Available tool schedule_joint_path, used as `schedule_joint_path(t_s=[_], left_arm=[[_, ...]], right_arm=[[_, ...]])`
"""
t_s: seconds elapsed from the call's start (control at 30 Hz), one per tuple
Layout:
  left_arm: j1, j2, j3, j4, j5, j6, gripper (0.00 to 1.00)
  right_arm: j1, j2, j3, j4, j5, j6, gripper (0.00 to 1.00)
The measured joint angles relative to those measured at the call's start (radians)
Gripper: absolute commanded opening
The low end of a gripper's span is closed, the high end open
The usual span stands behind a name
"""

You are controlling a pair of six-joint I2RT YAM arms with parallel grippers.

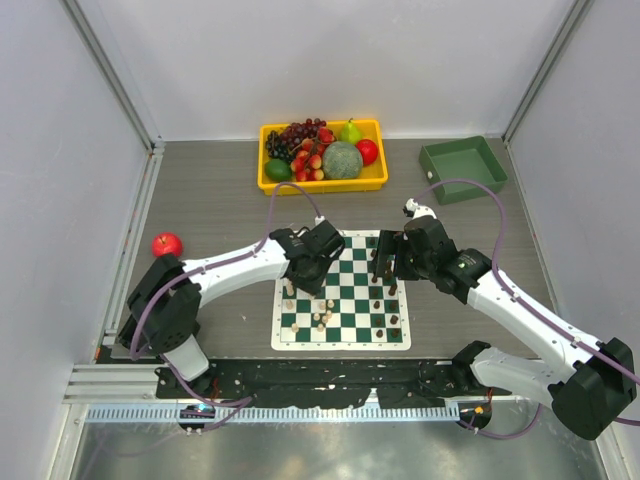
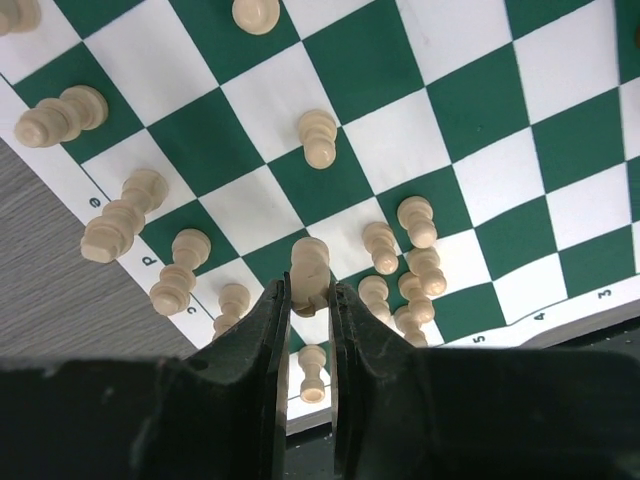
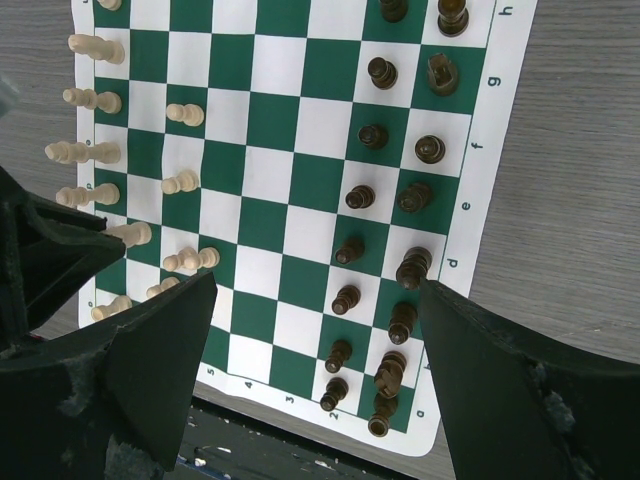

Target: Set up the chess pieces on the board

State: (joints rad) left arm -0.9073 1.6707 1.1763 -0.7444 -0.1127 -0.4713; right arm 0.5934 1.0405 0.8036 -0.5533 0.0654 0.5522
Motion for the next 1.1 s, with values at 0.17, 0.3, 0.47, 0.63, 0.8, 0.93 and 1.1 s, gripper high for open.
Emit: schedule_joint_path(t_s=[0.17, 0.3, 0.47, 0.63, 0.8, 0.93, 1.1], left_arm=[[0.000, -0.046, 0.011, -0.014, -0.003, 0.005, 0.15], [0.000, -0.079, 0.013, -0.027, -0.008, 0.007, 0.15], [0.000, -0.149, 0.013, -0.047, -0.015, 0.007, 0.15], [0.000, -0.228, 0.006, -0.063, -0.025, 0.005, 0.15], [0.000, -0.291, -0.026, -0.087, -0.037, -0.002, 0.15], [0.000, -0.313, -0.076, -0.101, -0.048, -0.019, 0.15], [0.000, -0.320, -0.112, -0.127, -0.053, -0.034, 0.15]], right_arm=[[0.000, 0.000, 0.000, 0.000, 0.000, 0.000, 0.89], [0.000, 0.000, 0.000, 0.000, 0.003, 0.001, 0.88], [0.000, 0.000, -0.013, 0.004, 0.000, 0.007, 0.89], [0.000, 0.000, -0.017, 0.006, -0.001, 0.008, 0.88], [0.000, 0.000, -0.017, 0.007, -0.002, 0.008, 0.89], [0.000, 0.000, -0.017, 0.007, -0.002, 0.008, 0.89], [0.000, 0.000, -0.017, 0.007, -0.002, 0.008, 0.88]])
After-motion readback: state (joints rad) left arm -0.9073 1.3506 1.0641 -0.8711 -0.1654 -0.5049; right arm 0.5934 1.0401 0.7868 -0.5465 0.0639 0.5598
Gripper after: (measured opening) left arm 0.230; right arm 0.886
